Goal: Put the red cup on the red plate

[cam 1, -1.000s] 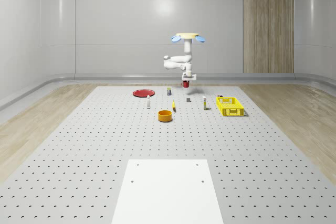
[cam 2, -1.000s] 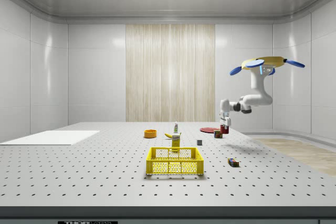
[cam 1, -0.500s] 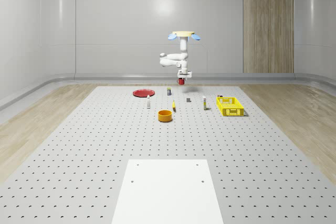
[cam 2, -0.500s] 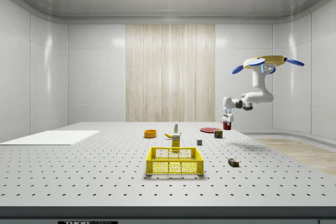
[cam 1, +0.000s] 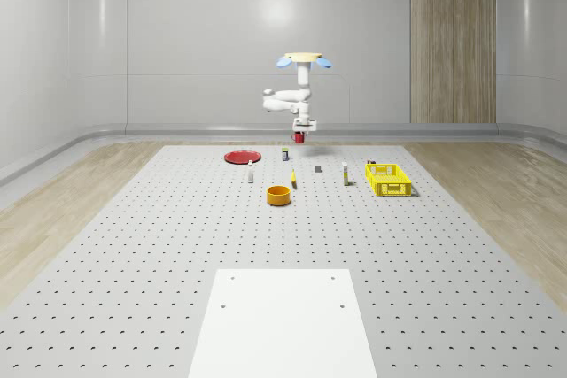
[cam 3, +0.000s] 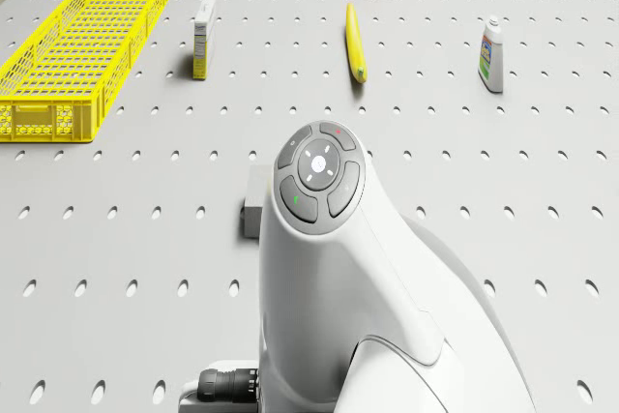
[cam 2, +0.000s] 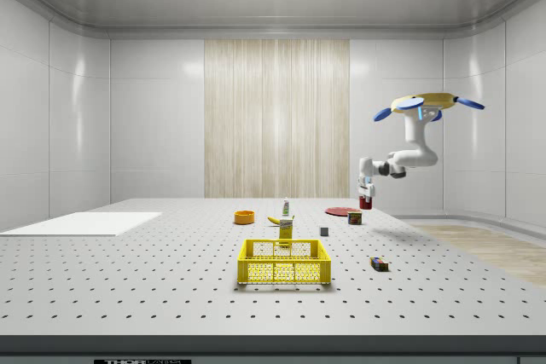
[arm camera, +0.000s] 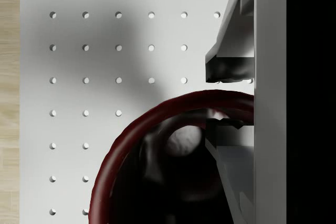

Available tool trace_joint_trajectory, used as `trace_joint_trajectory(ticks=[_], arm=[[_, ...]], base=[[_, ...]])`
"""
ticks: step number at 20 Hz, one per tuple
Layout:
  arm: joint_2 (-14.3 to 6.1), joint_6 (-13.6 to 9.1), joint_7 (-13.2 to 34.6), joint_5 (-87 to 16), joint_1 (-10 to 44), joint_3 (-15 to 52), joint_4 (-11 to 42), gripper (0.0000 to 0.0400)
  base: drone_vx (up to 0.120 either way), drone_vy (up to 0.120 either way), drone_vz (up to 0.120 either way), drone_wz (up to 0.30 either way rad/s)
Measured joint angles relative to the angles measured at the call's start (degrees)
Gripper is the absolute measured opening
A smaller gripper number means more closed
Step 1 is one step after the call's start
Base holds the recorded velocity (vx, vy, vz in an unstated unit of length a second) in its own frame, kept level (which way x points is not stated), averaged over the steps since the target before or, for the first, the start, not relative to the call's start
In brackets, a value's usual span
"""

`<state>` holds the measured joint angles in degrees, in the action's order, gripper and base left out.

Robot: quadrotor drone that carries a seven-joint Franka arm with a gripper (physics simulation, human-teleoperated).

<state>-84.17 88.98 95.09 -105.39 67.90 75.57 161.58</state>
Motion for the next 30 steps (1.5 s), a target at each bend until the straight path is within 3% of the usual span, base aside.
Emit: trace_joint_trajectory(ticks=[22, 30], arm=[[-1.79, 1.66, 0.38, 0.76, 0.48, 0.22, -0.09, 0.0099], [-2.31, 2.15, 0.49, 0.98, 0.62, 0.28, -0.12, 0.0099]], base=[[0.0, -0.12, 0.0, 0.0], [0.055, -0.12, 0.0, 0.0]])
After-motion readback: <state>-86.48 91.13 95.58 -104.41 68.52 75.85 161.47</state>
